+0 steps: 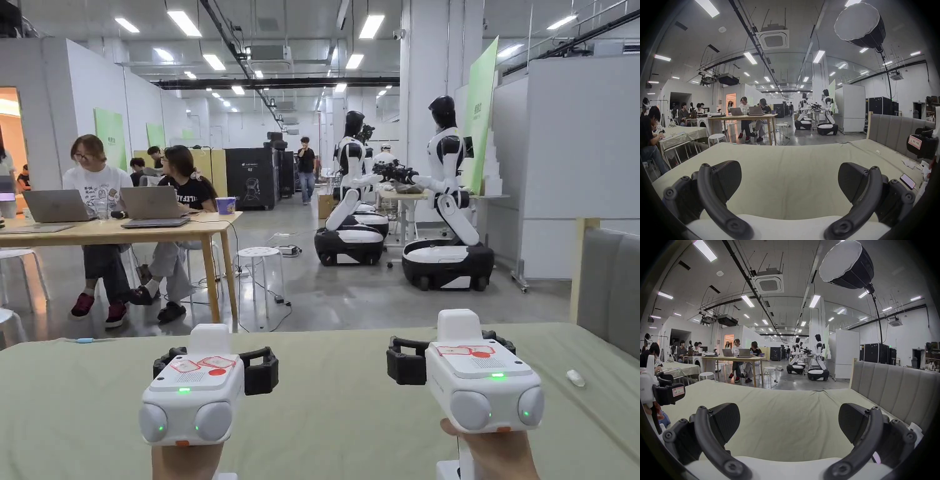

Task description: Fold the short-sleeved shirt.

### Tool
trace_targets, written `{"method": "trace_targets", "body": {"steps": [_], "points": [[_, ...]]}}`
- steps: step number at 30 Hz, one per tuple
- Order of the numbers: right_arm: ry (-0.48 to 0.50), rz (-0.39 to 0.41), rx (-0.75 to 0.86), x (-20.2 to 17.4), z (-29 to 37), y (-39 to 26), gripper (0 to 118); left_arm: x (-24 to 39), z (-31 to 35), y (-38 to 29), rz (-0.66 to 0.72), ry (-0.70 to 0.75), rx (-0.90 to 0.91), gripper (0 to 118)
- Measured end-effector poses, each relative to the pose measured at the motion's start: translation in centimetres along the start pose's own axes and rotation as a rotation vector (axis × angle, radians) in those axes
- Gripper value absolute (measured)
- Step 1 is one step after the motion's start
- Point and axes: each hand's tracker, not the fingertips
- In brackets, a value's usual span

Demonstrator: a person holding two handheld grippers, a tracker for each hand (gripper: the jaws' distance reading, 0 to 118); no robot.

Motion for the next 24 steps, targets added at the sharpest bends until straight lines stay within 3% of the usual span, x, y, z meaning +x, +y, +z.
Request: {"method": "trace_targets", "body": {"steps": [10,14,18,24], "points": [[-0.079,-0.115,-0.065,-0.5,0.4,1.4,118,-0.8,-0.4,0.0,0.021,0.001,0.004,118],[-0.074,-0.106,-0.078,-0.7,0.5,1.1,118,-0.8,-0.7,-0.4,0.021,-0.004,-0.006,118],[-0.047,-0.047,-0.091,-1.3,0.8,0.9,118,-0.7,-0.8,-0.6,0.024,-0.003,-0.013,118],[-0.057,-0.055,-0.084,-1.5,0.7,0.5,118,-0.3,-0.6,-0.5,0.028,-0.004,-0.017,118]]}}
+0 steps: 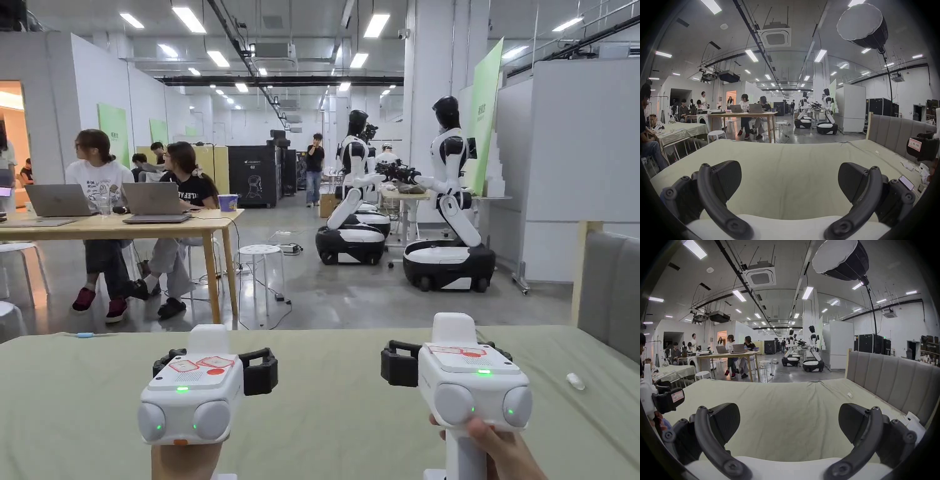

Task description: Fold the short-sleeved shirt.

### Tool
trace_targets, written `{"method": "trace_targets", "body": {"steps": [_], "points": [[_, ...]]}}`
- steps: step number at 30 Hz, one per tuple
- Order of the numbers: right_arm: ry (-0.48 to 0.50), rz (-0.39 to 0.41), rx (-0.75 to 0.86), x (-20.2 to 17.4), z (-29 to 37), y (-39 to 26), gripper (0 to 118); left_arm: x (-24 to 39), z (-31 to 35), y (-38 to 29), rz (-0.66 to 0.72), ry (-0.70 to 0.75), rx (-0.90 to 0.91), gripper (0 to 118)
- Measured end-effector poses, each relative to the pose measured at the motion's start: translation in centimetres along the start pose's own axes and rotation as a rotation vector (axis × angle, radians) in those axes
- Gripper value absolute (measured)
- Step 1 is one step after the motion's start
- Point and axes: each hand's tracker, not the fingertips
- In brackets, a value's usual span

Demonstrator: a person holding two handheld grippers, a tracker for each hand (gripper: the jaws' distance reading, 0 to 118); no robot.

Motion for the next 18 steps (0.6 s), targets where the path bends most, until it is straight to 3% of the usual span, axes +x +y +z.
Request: {"method": "trace_targets", "body": {"steps": [7,15,18], "points": [[-0.015,0.017,-0.002,0.1,0.2,0.0,118,0.2,0.2,-0.2,-0.009,0.001,-0.002,118],[-0.038,-0.043,-0.024,0.7,-0.3,-0.1,118,0.4,0.4,-0.3,-0.019,-0.002,-0.008,118],[-0.001,-0.047,-0.038,1.2,-0.5,0.0,118,0.4,0.4,-0.2,-0.018,0.001,-0.008,118]]}}
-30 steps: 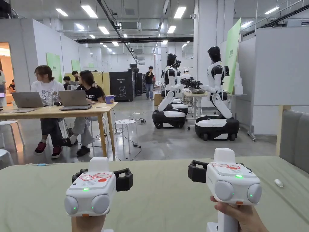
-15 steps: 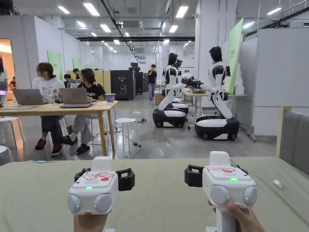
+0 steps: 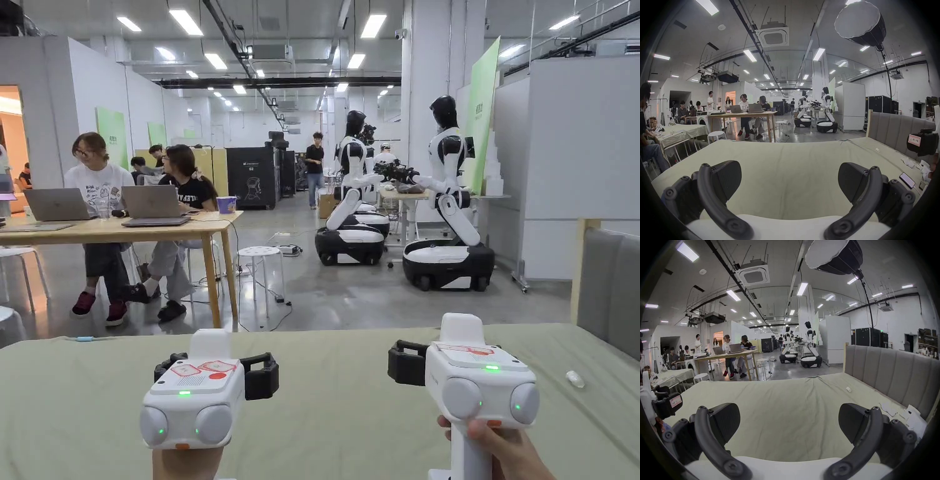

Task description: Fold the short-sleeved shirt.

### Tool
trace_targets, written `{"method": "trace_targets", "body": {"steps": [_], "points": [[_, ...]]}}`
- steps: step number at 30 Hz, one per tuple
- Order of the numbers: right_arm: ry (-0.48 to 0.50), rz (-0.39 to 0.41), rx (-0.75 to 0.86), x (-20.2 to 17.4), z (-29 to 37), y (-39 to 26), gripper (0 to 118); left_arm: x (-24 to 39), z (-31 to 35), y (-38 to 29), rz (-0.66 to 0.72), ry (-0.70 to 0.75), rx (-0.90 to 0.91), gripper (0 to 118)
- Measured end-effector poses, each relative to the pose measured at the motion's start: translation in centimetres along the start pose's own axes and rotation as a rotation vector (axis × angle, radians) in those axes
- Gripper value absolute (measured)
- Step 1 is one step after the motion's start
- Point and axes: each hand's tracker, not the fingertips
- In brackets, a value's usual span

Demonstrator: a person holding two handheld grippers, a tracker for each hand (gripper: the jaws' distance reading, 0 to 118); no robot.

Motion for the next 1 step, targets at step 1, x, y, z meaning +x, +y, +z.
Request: {"method": "trace_targets", "body": {"steps": [1], "points": [[0.004,0.004,0.003,-0.07,0.09,-0.07,118,-0.05,-0.13,-0.09,0.001,0.000,0.001,118]]}}
